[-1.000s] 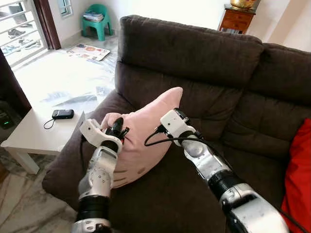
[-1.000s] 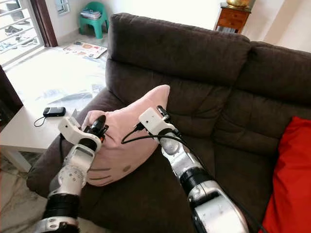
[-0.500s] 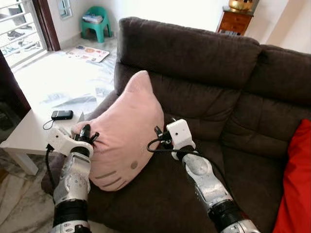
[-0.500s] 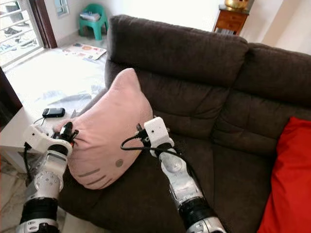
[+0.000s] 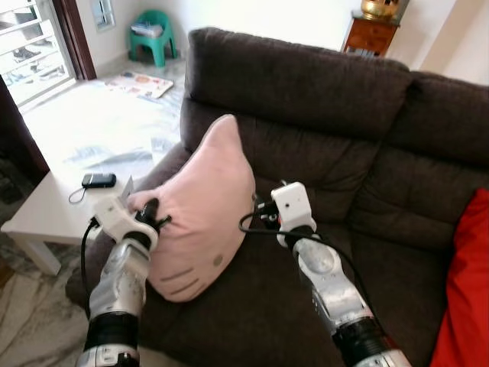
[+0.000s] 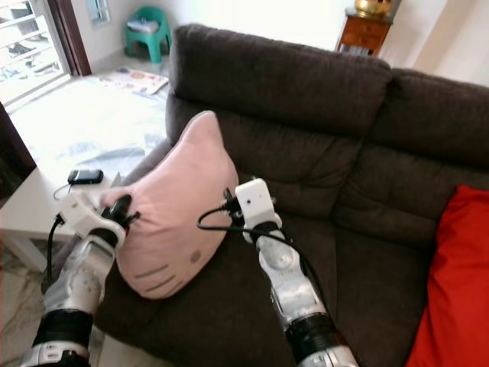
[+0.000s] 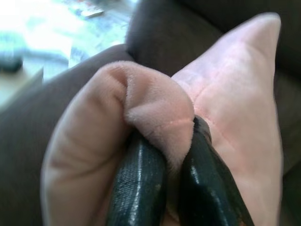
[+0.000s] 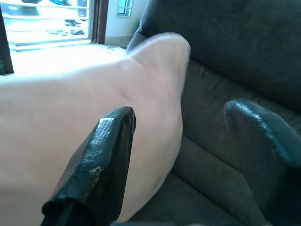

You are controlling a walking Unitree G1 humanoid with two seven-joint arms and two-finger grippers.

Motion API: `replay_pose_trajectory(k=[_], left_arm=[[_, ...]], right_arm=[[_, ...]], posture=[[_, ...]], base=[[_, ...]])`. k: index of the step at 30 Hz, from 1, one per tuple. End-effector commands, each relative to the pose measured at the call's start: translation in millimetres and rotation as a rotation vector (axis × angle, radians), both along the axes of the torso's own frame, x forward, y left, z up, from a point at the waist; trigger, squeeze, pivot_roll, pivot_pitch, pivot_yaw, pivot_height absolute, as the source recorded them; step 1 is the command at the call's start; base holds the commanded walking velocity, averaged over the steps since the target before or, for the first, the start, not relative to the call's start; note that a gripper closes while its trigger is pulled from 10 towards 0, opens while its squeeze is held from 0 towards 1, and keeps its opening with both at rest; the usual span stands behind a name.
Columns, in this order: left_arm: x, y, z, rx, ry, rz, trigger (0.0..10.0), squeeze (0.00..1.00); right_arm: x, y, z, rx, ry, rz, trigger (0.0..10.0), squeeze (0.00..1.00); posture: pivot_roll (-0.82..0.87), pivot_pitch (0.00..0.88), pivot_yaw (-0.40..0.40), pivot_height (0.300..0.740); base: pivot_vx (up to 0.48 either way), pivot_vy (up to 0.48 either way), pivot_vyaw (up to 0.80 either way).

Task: Move the pillow to the sofa from floor

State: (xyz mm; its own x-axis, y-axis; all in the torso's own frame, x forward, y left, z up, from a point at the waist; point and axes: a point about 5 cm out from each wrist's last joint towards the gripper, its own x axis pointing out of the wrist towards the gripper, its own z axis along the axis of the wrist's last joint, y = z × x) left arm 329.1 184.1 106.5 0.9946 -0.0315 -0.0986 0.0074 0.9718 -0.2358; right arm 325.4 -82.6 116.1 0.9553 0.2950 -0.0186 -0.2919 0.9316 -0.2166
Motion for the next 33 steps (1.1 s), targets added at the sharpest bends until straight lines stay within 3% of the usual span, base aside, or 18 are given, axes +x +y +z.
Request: replay_pose_trajectory(k=[1,5,12,16,19,30,32,33], left_arm=[[-3.0,3.1,-4.9,0.089,0.014,-0.006,10.0,0.0],[-4.0,16.8,-2.0,0.089,0.002,0.065,10.0,0.0],[-4.9,19.7,2.7,0.12,-0.038,0.065,10.0,0.0],[-2.8,27.5,7.2,0.072,-0.069,0.153,10.0,0.0],[-0.8,27.6,7.9,0.028,-0.07,0.167,10.0,0.0],[5.6,18.8,11.8,0.029,-0.091,0.123,10.0,0.0],[6.6,16.5,12.2,0.023,-0.092,0.116,10.0,0.38],[7.2,15.6,12.7,0.02,-0.094,0.115,10.0,1.0]], right_arm=[[-0.7,-7.5,1.1,0.011,-0.002,-0.028,10.0,0.0],[-3.1,-6.9,-1.1,0.008,0.006,-0.028,10.0,0.0],[-3.2,-4.6,0.1,0.002,-0.001,-0.021,10.0,0.0],[-3.5,-5.1,0.6,0.003,-0.005,-0.026,10.0,0.0],[-3.5,-5.8,1.2,0.002,-0.007,-0.031,10.0,0.0],[-3.8,-7.7,0.4,-0.006,-0.003,-0.04,10.0,0.0],[-3.7,-7.8,0.5,-0.007,-0.003,-0.041,10.0,0.0],[-3.6,-8.4,0.9,-0.008,-0.004,-0.043,10.0,0.0]], posture=[[0.05,0.0,-0.095,0.74],[0.05,0.0,-0.096,0.74],[0.06,0.0,-0.101,0.74],[0.05,0.0,-0.103,0.74],[0.05,0.0,-0.106,0.74],[0.05,0.0,-0.111,0.74],[0.05,0.0,-0.111,0.74],[0.05,0.0,-0.11,0.74]], base=[[0.0,0.0,0.0],[0.0,0.0,0.0],[0.0,0.0,0.0],[0.0,0.0,0.0],[0.0,0.0,0.0],[0.0,0.0,0.0],[0.0,0.0,0.0],[0.0,0.0,0.0]])
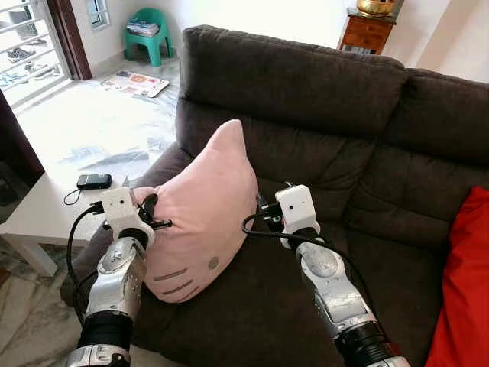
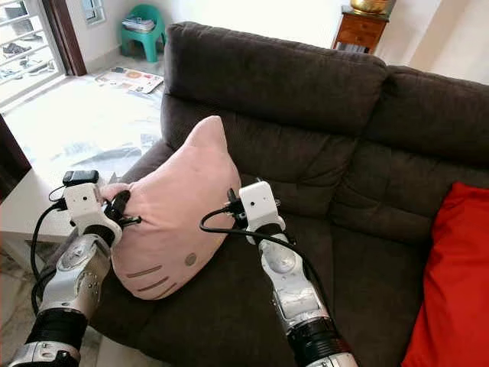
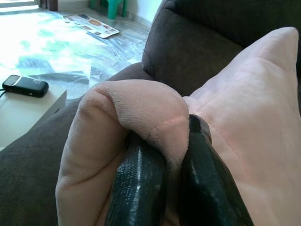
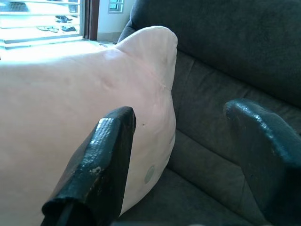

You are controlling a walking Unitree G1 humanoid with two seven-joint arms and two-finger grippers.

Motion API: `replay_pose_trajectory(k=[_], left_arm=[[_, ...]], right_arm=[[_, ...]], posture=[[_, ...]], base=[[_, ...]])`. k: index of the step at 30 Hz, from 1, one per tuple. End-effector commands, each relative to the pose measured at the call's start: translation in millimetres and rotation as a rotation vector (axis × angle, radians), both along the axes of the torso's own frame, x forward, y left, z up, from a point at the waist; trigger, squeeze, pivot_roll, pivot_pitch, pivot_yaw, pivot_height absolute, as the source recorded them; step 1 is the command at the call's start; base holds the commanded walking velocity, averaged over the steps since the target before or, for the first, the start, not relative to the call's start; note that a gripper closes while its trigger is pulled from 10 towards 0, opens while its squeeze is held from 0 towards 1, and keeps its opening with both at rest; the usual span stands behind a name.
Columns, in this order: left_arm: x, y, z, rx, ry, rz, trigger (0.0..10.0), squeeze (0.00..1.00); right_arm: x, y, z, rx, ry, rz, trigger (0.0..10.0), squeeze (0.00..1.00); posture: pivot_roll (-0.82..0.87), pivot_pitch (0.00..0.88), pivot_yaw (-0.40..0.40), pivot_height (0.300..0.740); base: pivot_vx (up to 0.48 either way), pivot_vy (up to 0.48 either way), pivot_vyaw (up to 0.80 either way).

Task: Move the pillow to the sofa from floor

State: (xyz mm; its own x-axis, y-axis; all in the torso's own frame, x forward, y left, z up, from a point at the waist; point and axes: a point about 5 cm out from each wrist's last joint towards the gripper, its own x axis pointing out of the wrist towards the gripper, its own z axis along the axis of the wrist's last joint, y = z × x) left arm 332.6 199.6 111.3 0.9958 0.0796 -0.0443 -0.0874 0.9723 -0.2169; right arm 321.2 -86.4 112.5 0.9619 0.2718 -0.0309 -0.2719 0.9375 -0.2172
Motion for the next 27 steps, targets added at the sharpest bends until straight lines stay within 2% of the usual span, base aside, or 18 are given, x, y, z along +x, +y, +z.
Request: replay_pose_trajectory(k=[1,8,14,27], left_arm=[[3.7,0.1,7.9,0.001,-0.04,0.005,10.0,1.0],[5.2,-1.5,8.7,-0.006,-0.043,0.005,10.0,1.0],[5.8,6.2,15.6,-0.034,-0.071,0.046,10.0,1.0],[6.8,6.9,29.2,-0.022,-0.125,0.065,10.0,1.0]], right_arm=[[0.6,-4.6,4.6,-0.004,-0.015,-0.019,10.0,0.0],[1.0,-5.5,4.8,-0.005,-0.014,-0.025,10.0,0.0],[1.2,-5.3,5.2,-0.003,-0.015,-0.024,10.0,0.0],[1.4,-3.2,5.2,0.0,-0.015,-0.021,10.0,0.0]], posture=[[0.05,0.0,-0.11,0.74],[0.05,0.0,-0.112,0.74],[0.05,0.0,-0.116,0.74],[0.06,0.0,-0.117,0.74]], base=[[0.0,0.0,0.0],[0.0,0.0,0.0],[0.0,0.0,0.0],[0.0,0.0,0.0]])
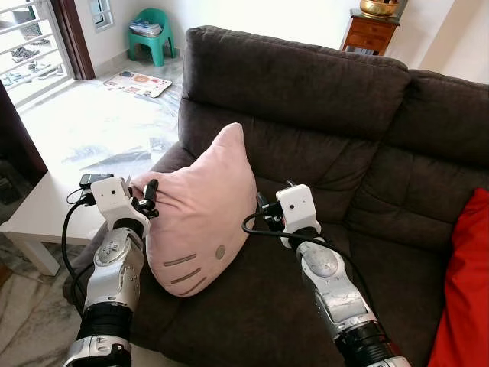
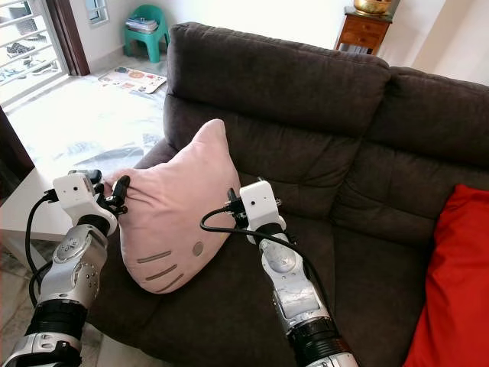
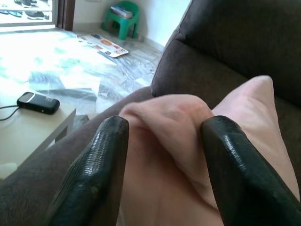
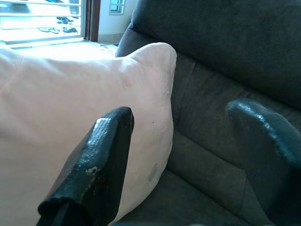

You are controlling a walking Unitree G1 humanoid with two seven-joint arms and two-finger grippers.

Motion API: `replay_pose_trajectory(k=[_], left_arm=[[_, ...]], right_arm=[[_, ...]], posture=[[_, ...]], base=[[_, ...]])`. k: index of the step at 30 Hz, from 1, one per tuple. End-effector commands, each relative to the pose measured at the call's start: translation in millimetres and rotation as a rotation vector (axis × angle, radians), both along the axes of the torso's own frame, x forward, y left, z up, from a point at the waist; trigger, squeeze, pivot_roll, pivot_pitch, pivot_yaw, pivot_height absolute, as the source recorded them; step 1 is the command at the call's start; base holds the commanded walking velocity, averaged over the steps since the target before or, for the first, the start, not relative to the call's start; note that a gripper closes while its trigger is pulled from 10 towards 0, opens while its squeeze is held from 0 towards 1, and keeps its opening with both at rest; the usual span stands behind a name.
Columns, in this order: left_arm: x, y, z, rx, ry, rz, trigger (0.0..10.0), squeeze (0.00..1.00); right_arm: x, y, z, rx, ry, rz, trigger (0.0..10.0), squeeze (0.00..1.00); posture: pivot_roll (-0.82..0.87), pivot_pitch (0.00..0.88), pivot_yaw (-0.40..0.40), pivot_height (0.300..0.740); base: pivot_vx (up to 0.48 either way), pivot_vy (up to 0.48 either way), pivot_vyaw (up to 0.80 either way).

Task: Move the pillow to the sofa from floor

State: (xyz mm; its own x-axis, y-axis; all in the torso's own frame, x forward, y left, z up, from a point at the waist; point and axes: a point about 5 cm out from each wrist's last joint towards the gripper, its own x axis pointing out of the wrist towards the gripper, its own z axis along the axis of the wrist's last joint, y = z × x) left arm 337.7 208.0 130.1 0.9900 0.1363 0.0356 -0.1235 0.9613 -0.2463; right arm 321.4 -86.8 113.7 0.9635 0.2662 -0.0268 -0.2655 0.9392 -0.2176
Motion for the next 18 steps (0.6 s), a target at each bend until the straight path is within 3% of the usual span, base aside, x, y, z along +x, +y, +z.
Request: replay_pose_trajectory(k=[1,7,13,16,17,18], left_arm=[[1.3,-1.7,12.9,0.025,-0.05,0.006,10.0,1.0],[-4.3,-9.0,25.6,0.202,-0.09,-0.013,10.0,1.0],[-11.0,-17.6,26.6,0.264,-0.111,-0.012,10.0,1.0],[-13.3,-21.9,25.3,0.341,-0.108,-0.021,10.0,1.0],[-13.8,-23.7,25.2,0.362,-0.111,-0.031,10.0,0.85],[-14.4,-26.5,25.6,0.388,-0.119,-0.047,10.0,0.0]], right_arm=[[1.2,-3.1,3.9,0.0,-0.012,-0.016,10.0,0.0],[1.4,-4.1,2.8,0.002,-0.012,-0.026,10.0,0.0],[1.1,-2.3,2.5,0.009,-0.014,-0.028,10.0,0.0],[1.0,-1.7,2.6,0.015,-0.018,-0.031,10.0,0.0],[1.1,-2.1,2.6,0.016,-0.019,-0.033,10.0,0.0],[1.2,-2.5,2.7,0.018,-0.02,-0.035,10.0,0.0]], posture=[[0.06,0.0,-0.117,0.74],[0.06,0.0,-0.109,0.74],[0.06,0.0,-0.104,0.74],[0.06,0.0,-0.101,0.74],[0.06,0.0,-0.101,0.74],[0.06,0.0,-0.1,0.74]], base=[[0.0,0.0,0.0],[0.0,0.0,0.0],[0.0,0.0,0.0],[0.0,0.0,0.0],[0.0,0.0,0.0],[0.0,0.0,0.0]])
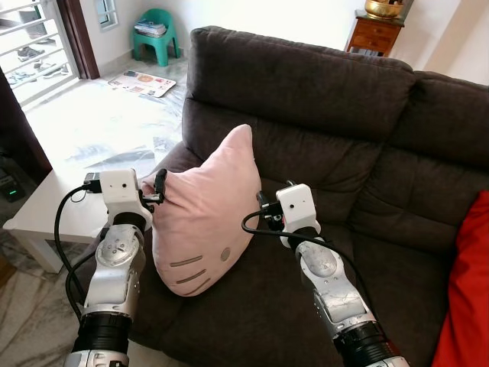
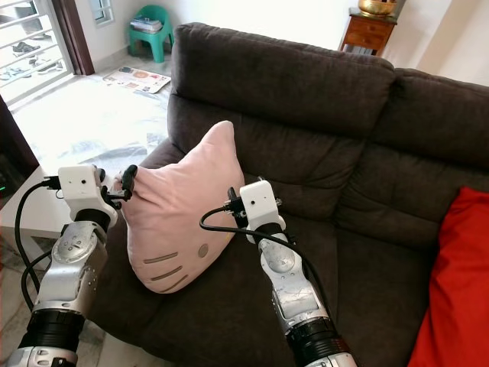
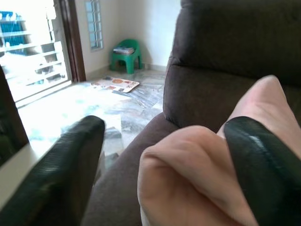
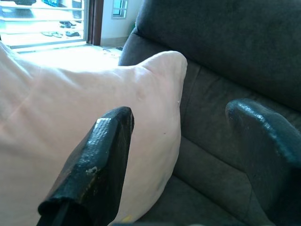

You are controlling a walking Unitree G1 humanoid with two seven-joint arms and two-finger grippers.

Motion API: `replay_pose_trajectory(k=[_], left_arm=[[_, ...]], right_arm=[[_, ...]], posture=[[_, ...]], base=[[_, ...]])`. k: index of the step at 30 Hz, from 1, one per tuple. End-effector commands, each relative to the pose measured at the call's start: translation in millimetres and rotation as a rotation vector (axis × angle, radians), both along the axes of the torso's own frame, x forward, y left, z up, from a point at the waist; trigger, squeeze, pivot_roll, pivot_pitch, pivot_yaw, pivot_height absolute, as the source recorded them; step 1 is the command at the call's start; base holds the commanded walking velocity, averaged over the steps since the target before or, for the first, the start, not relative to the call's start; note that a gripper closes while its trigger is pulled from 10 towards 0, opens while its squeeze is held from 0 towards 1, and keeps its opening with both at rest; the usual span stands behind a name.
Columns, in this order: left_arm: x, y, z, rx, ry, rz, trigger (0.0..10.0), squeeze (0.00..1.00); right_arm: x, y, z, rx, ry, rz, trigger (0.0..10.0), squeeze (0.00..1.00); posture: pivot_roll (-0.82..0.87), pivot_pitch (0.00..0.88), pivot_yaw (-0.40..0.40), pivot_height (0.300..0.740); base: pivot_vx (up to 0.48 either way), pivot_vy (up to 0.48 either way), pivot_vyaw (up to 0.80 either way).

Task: Move the pillow to the sofa from floor

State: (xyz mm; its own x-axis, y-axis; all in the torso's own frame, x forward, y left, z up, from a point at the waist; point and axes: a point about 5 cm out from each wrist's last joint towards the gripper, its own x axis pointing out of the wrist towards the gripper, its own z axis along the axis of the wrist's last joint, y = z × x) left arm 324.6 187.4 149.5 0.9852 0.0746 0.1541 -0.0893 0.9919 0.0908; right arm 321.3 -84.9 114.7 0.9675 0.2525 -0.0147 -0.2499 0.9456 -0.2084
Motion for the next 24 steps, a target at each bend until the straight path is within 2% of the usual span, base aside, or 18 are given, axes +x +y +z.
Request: replay_pose_trajectory(k=[1,5,6,8,12,16,19,24], left_arm=[[-1.6,-6.8,6.3,0.046,-0.036,-0.03,10.0,0.0],[-10.4,-43.0,11.4,0.171,-0.067,-0.312,10.0,0.0],[-10.4,-43.0,11.4,0.171,-0.067,-0.312,10.0,0.0],[-16.3,-57.3,8.7,0.208,-0.054,-0.415,10.0,0.0],[-22.0,-69.6,0.1,0.235,-0.008,-0.514,10.0,0.0],[-23.8,-72.3,-23.4,0.154,0.139,-0.6,10.0,0.0],[-21.4,-68.0,-29.1,0.122,0.173,-0.587,10.0,0.0],[-12.6,-53.4,-37.4,-0.071,0.215,-0.524,10.0,0.0]], right_arm=[[1.3,-4.5,1.8,0.007,-0.011,-0.022,10.0,0.0],[1.5,-7.2,1.8,0.009,-0.016,-0.035,10.0,0.0],[1.5,-7.2,1.8,0.009,-0.016,-0.035,10.0,0.0],[1.3,-7.4,2.0,0.011,-0.021,-0.039,10.0,0.0],[1.0,-8.0,2.7,0.019,-0.031,-0.045,10.0,0.0],[1.2,-7.4,2.2,0.016,-0.03,-0.045,10.0,0.0],[1.4,-7.3,2.7,0.016,-0.032,-0.045,10.0,0.0],[2.1,-9.3,3.3,0.006,-0.035,-0.048,10.0,0.0]], posture=[[0.06,0.0,-0.098,0.74],[0.06,0.0,-0.095,0.74],[0.06,0.0,-0.095,0.74],[0.06,0.0,-0.093,0.74],[0.06,0.0,-0.093,0.74],[0.06,0.0,-0.092,0.74],[0.05,0.0,-0.093,0.74],[0.05,0.0,-0.093,0.74]], base=[[0.0,0.0,0.0],[0.0,0.0,0.0],[0.0,0.0,0.0],[0.0,0.0,0.0],[0.0,0.0,0.0],[0.0,0.0,0.0],[0.0,0.0,0.0],[0.0,0.0,0.0]])
